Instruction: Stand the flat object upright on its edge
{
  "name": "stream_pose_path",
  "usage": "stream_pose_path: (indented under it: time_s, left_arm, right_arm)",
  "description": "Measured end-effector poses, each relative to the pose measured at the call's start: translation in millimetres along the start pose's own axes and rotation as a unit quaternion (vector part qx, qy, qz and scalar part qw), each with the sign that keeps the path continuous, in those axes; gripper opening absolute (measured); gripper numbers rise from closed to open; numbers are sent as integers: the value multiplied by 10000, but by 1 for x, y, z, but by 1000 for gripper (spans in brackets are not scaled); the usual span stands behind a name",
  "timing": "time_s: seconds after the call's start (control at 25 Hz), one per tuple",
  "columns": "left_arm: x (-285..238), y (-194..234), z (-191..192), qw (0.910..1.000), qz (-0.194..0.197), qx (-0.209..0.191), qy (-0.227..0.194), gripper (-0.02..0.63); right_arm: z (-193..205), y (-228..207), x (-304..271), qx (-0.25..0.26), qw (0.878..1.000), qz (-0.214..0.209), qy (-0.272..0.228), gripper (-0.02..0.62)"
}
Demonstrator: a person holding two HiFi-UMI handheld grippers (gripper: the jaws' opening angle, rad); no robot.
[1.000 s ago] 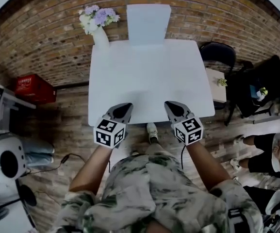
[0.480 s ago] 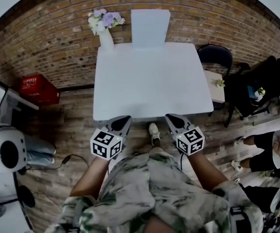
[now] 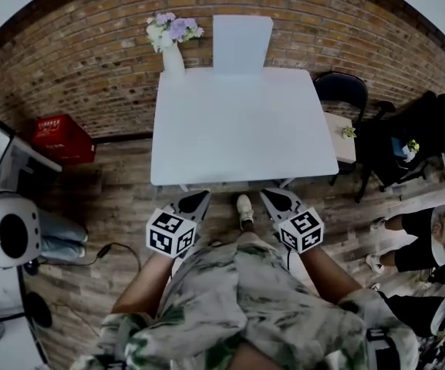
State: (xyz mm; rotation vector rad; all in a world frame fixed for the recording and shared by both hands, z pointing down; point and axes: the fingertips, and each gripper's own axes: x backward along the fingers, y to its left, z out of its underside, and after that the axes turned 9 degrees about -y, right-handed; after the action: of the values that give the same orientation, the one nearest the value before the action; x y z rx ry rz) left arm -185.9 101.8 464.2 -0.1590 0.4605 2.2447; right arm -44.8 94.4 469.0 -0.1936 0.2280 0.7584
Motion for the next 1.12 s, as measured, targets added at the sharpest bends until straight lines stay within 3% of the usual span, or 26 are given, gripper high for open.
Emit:
stream_pose_path:
  time_s: [1.12]
  left_arm:
    - [20, -9, 17, 9999, 22, 86, 130, 25]
  right_arm:
    - [4, 27, 7, 102, 9997, -183, 118, 20]
